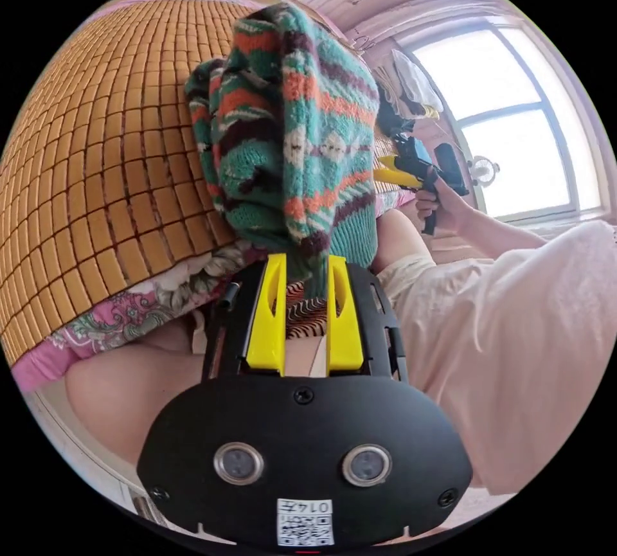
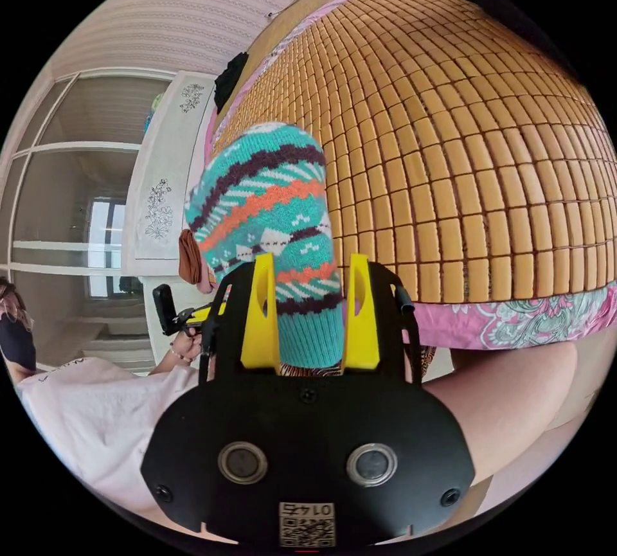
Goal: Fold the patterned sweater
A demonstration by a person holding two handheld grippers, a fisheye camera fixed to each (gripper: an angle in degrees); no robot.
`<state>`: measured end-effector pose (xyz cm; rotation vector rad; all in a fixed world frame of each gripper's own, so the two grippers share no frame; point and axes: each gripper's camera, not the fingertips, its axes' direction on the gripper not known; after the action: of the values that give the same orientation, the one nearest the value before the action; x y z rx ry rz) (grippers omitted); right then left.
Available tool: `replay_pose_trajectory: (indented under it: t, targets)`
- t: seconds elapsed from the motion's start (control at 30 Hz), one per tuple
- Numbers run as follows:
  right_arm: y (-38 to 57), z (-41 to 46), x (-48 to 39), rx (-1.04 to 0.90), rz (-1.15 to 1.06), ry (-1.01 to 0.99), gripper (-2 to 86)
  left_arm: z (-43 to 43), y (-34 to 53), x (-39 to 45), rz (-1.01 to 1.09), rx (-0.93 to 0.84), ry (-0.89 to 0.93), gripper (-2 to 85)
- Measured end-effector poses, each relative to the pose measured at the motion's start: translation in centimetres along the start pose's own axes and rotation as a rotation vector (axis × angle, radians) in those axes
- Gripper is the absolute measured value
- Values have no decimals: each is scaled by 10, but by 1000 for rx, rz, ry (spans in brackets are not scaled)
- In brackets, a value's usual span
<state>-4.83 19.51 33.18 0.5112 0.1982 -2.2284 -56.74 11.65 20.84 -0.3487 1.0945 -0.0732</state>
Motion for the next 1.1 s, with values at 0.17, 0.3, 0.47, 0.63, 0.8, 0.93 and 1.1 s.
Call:
replay_pose_trajectory:
  t: [0.17,0.3,0.47,0.63,0.8,0.93,1.1]
  targets:
    - [-16,14,-15,30,-115,79,199,-69,10,31,-9,325,-214,181]
    - [-29,51,-24,-14,-161,36,182,-72,-21,30,-13,382,-378,231]
    - [-31,68,-31,-2,-216,18,175,-52,-72,-4,-45,223,-383,251]
    - [-29,89,-16,3,-141,-93,180,-52,-92,-38,-83,157,-141,232]
    - [-31,125,-4,-67,-28,-286,171,-79,-89,-47,-87,171,-100,155]
    - [-39,133,-31,-169,-114,-247,130,-96,-86,-46,-77,182,-91,130]
    - [-42,134,-109,-204,-390,-208,106,-124,-61,-53,-141,285,-60,118]
